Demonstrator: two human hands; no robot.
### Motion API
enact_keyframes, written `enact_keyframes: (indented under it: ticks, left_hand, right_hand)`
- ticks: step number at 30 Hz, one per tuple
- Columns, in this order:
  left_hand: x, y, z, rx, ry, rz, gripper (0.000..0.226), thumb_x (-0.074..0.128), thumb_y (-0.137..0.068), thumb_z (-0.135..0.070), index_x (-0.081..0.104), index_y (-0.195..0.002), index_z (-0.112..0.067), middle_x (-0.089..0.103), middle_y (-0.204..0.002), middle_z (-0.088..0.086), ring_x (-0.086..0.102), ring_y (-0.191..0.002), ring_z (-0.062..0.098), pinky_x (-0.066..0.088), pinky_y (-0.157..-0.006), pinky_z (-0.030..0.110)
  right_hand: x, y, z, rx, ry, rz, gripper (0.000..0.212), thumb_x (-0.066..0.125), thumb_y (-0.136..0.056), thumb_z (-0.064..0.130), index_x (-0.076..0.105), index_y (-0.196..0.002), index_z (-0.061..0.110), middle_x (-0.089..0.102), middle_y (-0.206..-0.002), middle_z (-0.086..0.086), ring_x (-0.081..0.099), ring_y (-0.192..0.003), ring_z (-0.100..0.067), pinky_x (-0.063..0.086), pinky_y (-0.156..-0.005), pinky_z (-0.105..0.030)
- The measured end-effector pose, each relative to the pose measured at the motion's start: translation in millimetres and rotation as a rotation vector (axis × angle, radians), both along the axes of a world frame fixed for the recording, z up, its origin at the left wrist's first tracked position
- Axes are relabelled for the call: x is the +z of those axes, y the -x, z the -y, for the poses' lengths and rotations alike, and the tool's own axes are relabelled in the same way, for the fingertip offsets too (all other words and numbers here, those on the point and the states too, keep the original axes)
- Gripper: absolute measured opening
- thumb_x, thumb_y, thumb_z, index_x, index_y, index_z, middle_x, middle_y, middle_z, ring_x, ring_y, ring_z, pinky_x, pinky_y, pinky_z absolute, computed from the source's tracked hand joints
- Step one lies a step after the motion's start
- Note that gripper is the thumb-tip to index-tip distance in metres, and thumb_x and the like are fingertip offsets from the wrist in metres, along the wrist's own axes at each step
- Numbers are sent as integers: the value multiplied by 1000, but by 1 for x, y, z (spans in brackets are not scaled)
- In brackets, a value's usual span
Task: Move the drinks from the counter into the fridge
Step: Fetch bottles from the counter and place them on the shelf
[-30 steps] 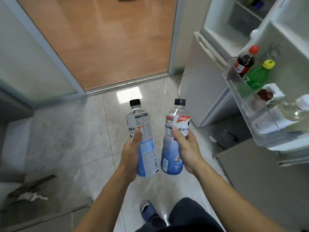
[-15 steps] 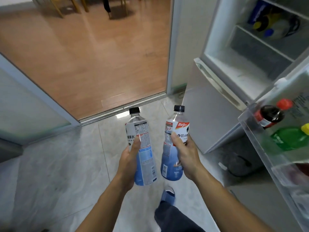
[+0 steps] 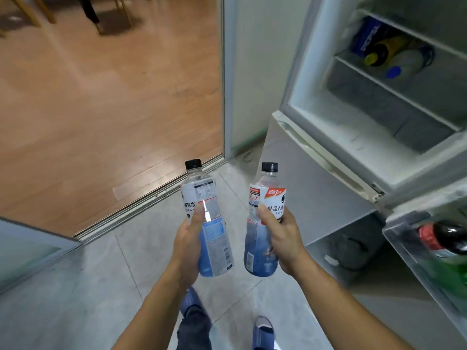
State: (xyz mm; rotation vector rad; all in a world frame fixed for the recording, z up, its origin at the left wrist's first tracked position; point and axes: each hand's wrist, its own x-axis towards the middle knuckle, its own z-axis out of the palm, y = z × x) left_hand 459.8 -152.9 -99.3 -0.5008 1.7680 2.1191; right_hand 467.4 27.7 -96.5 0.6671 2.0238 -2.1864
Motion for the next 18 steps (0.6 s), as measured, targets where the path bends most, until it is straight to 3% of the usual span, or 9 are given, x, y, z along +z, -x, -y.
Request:
enact_keyframes:
  ticks: [2,8,12,15,18]
  left_hand:
    - [0,34,13,-63,-3,-1,69,50,-71,-80,63,-113,-27,76,-90,3,74,-81,23,56,-77,44]
    - [5,128,33,-262,-26,-7,98,51,-42,-99,62,-117,-36,74,-104,7,72,-94,27,56,-81,47]
    - [8,172,10,-398,-70,-7,112,56,-41,-99,63,-119,-19,72,-102,15,69,-89,31,57,-77,45]
    - [13,193,-24,-474,-66,-18,105,57,-42,-97,64,-116,-22,74,-100,10,71,-88,27,56,-76,41]
    - [17,211,-62,-561,-56,-10,87,57,-60,-84,64,-118,-21,75,-103,7,72,-93,26,56,-82,45]
  right_hand:
    - [0,20,11,-98,-8,1,73,72,-50,81,69,-105,32,76,-100,14,73,-92,-9,57,-67,-19]
    - [13,67,34,-299,-47,24,65,66,-53,75,64,-103,34,73,-94,24,71,-88,0,53,-63,-17]
    - [18,80,26,-462,-60,18,57,66,-54,70,61,-100,38,71,-86,28,68,-81,2,51,-47,-16]
    - [22,89,9,-592,-53,21,41,69,-65,59,61,-99,38,72,-92,19,66,-83,-5,49,-41,-17]
    - [22,99,-19,-680,-58,-8,39,71,-69,55,64,-99,31,74,-89,19,69,-77,0,51,-42,-19]
